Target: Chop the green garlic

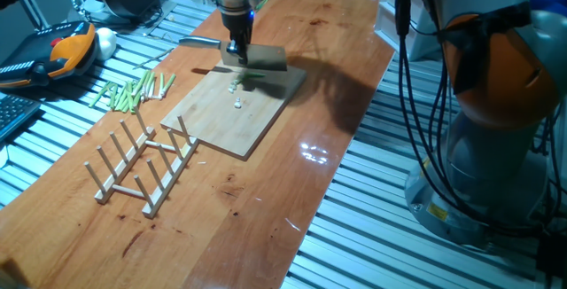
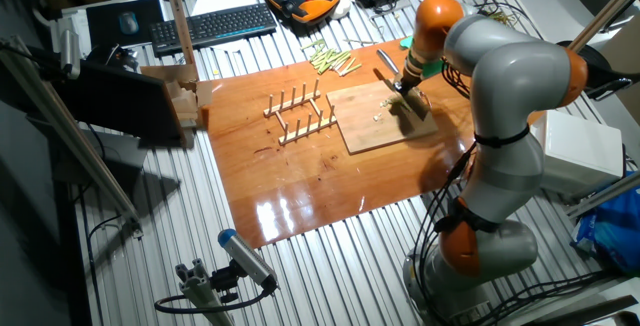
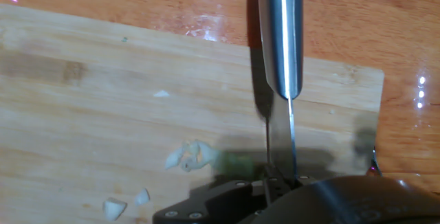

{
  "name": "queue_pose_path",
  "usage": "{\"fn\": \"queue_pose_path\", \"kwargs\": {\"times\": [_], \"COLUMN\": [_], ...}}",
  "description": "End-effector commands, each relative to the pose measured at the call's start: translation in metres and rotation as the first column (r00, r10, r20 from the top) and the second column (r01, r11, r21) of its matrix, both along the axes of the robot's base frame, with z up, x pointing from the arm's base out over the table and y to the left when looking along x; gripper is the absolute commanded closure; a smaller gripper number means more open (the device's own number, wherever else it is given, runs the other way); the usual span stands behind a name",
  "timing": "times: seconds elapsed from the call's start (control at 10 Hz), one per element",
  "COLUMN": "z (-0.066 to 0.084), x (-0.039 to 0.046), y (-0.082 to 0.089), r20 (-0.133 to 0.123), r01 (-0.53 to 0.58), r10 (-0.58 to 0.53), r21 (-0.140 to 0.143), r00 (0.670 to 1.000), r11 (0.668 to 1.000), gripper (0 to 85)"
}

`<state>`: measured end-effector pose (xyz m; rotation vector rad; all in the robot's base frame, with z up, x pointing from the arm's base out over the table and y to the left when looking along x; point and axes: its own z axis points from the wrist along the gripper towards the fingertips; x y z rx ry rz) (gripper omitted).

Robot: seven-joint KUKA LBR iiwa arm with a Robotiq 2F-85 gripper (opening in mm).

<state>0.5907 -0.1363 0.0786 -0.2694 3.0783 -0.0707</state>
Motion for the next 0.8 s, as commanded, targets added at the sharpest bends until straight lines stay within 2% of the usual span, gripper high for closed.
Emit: {"fn": "queue_pose_path", "kwargs": {"times": [0.0,0.7], "z": [-0.001,-0.015], "x": [0.0019,-0.0034], "y": [-0.002,0.002], "r20": [0.003,0.02], "r01": [-0.005,0.0], "r10": [0.005,-0.001], "r21": [0.0,0.011], "r00": [1.0,1.0], "r11": [1.0,1.0], "gripper": [85.0,85.0]}}
